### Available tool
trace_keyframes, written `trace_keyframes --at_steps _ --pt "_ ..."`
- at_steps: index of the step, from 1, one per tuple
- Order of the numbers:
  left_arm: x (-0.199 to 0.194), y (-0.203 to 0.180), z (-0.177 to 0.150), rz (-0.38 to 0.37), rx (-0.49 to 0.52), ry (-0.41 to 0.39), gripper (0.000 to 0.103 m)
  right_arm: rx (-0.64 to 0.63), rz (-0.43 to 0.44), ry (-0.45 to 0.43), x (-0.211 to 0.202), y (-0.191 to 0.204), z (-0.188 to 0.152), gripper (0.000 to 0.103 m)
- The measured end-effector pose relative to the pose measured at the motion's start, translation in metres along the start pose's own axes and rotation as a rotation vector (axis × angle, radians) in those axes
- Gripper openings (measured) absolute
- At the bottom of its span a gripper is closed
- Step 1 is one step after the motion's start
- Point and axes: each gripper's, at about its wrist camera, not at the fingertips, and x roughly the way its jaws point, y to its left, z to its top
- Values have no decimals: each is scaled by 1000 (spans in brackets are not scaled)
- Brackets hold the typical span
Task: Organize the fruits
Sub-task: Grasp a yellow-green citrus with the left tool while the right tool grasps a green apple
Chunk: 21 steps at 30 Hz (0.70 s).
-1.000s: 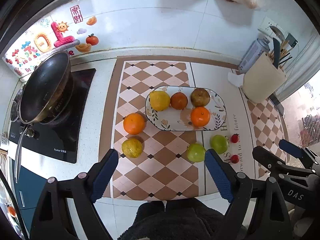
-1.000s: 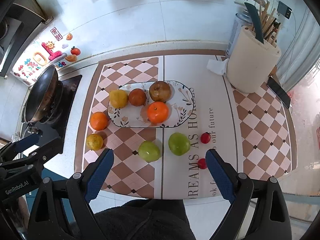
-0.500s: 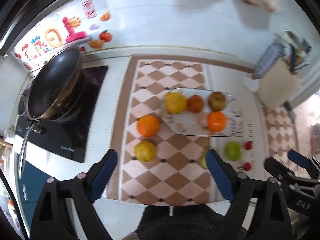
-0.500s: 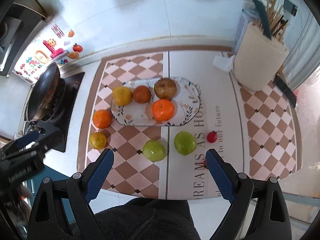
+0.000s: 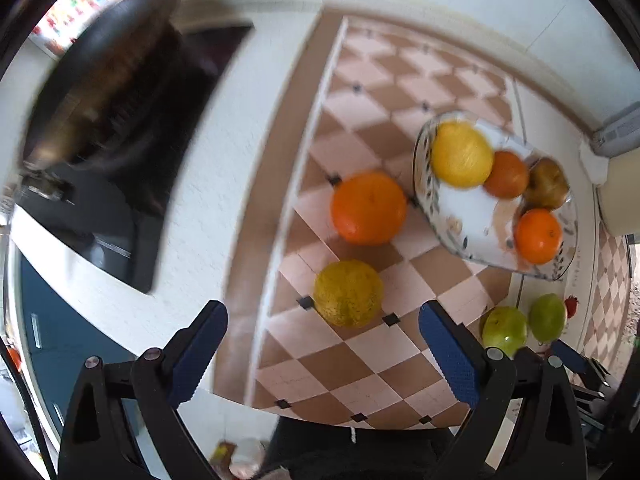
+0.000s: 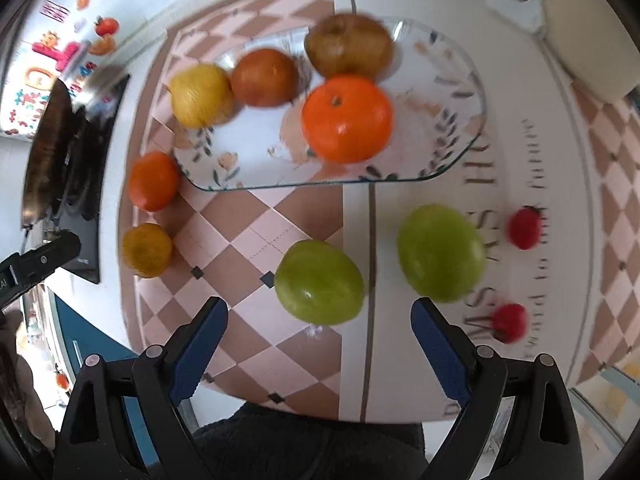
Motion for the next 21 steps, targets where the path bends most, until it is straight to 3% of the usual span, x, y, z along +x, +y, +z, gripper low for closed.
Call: trace_keyframes --at_steps 8,10,11,13,18,21 --pt "60 -17 4 -67 20 135 95 1 23 38 31 5 6 95" --pt "67 -22 4 -63 33 132 79 6 21 39 35 4 9 90" --pt "70 -25 3 -57 42 133 65 5 20 42 37 4 10 88" --pt "74 -31 2 -23 64 125 57 8 24 54 43 4 11 78" --pt "74 -43 -11 -41 94 112 55 3 43 52 50 2 10 63" --pt "75 -52 -28 -73 110 136 55 2 51 51 50 1 8 63"
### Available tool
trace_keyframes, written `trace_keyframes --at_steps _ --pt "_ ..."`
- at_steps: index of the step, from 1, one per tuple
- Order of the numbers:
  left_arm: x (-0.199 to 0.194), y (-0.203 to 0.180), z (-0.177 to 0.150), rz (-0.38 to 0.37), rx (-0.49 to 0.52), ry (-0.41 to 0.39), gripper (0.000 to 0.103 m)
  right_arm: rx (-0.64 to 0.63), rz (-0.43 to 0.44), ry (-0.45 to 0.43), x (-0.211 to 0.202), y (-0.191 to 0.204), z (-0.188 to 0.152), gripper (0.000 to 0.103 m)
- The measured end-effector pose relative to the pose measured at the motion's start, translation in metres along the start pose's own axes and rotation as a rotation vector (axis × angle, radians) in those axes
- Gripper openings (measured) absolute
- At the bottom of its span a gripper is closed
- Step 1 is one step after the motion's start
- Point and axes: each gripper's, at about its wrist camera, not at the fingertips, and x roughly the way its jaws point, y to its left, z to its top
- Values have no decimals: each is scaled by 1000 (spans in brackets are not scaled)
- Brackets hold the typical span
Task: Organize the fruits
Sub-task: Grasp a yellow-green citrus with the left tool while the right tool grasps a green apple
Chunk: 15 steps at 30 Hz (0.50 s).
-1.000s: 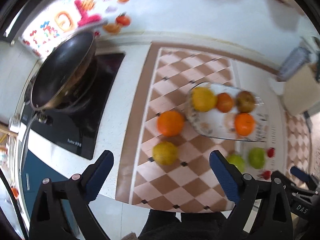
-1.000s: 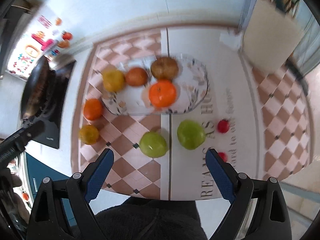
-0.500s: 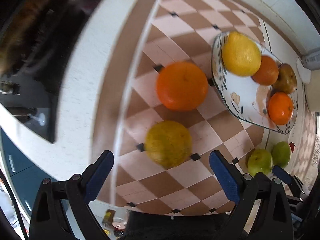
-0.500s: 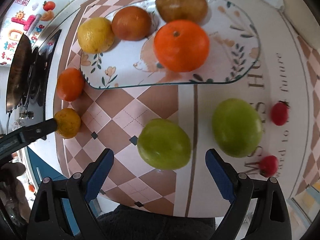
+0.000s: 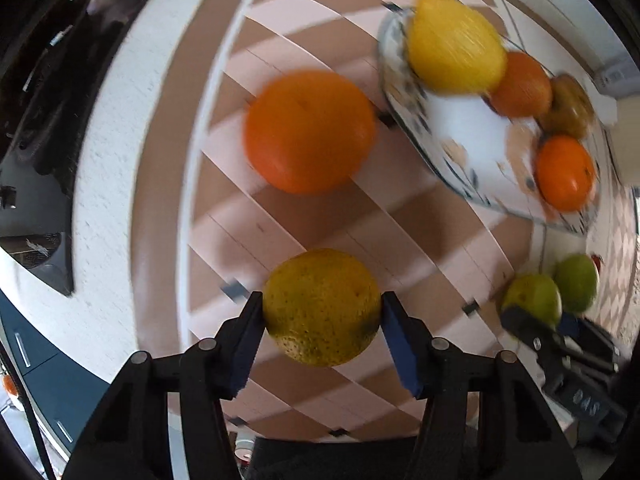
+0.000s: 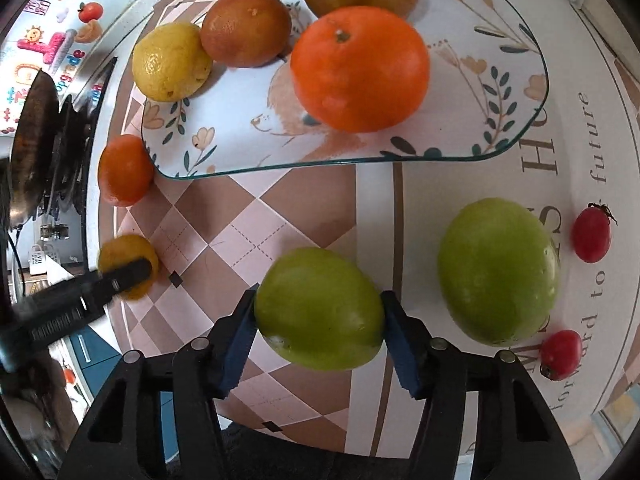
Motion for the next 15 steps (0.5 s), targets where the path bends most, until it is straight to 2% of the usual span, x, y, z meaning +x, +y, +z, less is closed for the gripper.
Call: trace_keyframes --at_steps 4,8,15 --pt "10 -22 -21 -58 12 33 55 -25 5 13 -7 -2 -8 63" --pt "12 -37 -30 -29 36 5 55 -54 -6 25 -8 1 -15 63" --pt "12 -42 -32 -34 32 0 55 -14 22 37 1 -7 -16 64"
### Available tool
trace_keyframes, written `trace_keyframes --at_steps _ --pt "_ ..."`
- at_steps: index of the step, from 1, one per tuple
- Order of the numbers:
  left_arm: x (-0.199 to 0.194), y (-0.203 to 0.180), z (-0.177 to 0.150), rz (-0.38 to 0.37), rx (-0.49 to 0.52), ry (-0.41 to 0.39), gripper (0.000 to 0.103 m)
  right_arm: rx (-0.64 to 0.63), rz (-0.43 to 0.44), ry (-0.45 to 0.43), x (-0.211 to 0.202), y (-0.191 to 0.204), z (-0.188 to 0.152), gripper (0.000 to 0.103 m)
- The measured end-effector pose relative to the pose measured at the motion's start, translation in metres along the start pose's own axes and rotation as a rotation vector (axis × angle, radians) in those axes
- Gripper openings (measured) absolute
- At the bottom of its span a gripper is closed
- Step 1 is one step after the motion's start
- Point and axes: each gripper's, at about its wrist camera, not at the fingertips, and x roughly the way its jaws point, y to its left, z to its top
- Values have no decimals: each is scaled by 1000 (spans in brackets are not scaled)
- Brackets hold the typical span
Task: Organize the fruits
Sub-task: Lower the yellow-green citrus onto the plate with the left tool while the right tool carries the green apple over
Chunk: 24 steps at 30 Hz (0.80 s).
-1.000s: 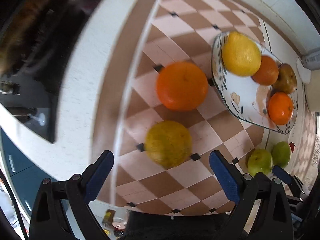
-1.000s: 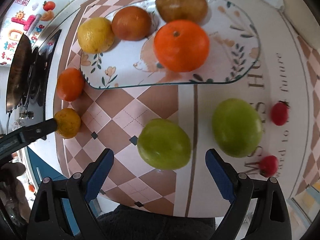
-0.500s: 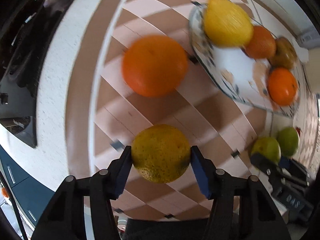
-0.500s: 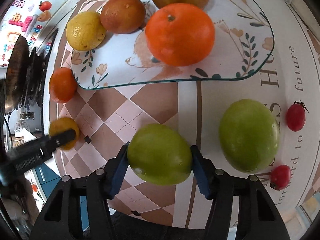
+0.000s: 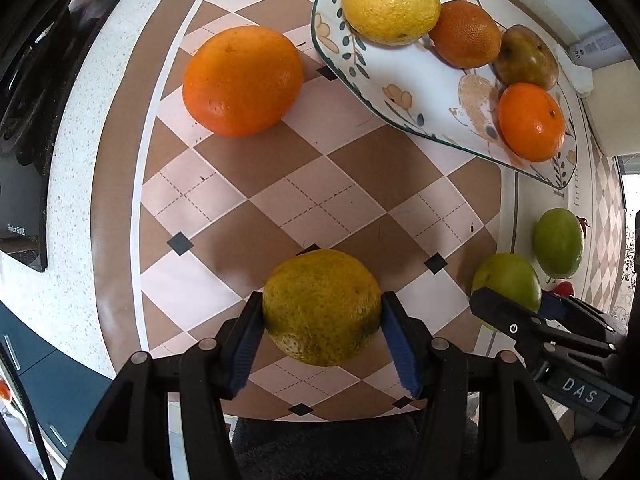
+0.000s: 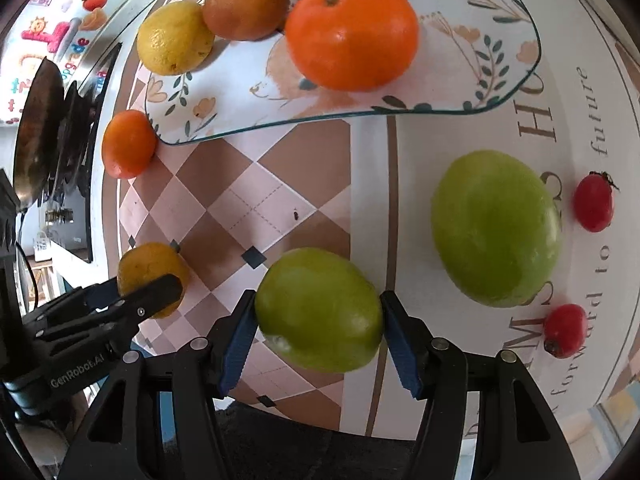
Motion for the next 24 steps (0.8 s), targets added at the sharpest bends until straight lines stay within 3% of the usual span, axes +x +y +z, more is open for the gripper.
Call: trace_keyframes --at_steps 8,15,20,24 --pt "-20 15 7 -40 3 -8 55 -41 3 -20 -6 9 -5 62" --pt "-85 -8 31 -161 17 -94 55 -22 69 -126 -60 7 6 62" --pt "-102 -21 64 -146 39 -145 55 49 66 -206 -96 -23 41 62" --pt "-92 -29 93 -97 31 -142 55 115 50 -225 -100 -53 72 62"
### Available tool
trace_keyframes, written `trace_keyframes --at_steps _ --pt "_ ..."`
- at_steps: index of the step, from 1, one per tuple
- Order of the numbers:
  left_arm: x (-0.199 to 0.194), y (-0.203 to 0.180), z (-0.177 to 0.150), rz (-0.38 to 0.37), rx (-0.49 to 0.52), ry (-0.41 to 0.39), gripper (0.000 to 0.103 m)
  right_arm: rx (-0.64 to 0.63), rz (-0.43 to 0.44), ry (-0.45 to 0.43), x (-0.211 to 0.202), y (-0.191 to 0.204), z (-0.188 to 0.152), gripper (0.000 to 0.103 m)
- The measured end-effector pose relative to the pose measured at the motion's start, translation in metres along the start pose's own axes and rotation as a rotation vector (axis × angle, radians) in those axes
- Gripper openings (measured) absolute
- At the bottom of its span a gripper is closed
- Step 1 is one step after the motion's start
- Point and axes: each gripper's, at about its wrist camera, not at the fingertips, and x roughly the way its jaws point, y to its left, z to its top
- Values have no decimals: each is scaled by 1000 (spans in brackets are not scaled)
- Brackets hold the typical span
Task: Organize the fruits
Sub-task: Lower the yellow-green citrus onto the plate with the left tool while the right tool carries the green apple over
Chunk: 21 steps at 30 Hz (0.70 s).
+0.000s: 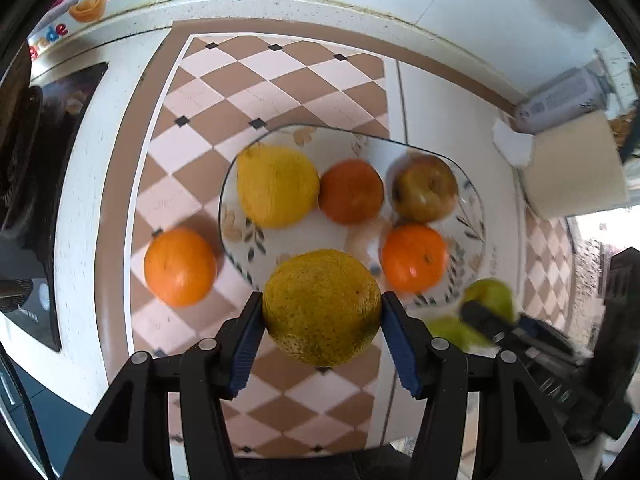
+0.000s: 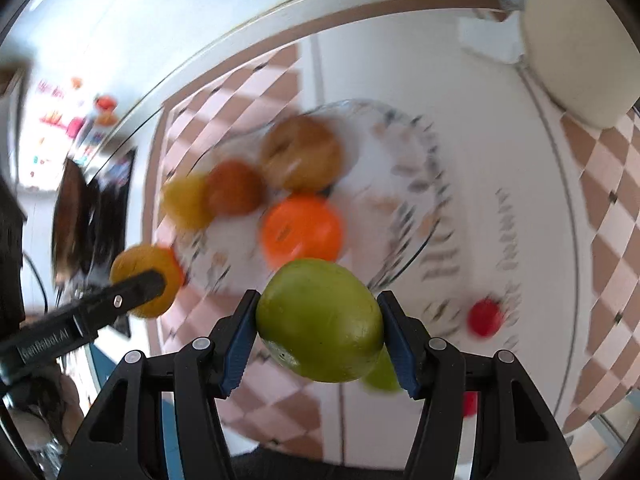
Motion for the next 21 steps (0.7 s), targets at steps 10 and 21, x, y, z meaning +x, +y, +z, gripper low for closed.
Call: trace_keyframes --at_steps 10,21 --pt "44 -5 20 47 -11 80 55 26 -41 22 24 -20 47 62" --pt "56 -3 29 34 -52 112 80 59 -19 61 27 -26 51 75"
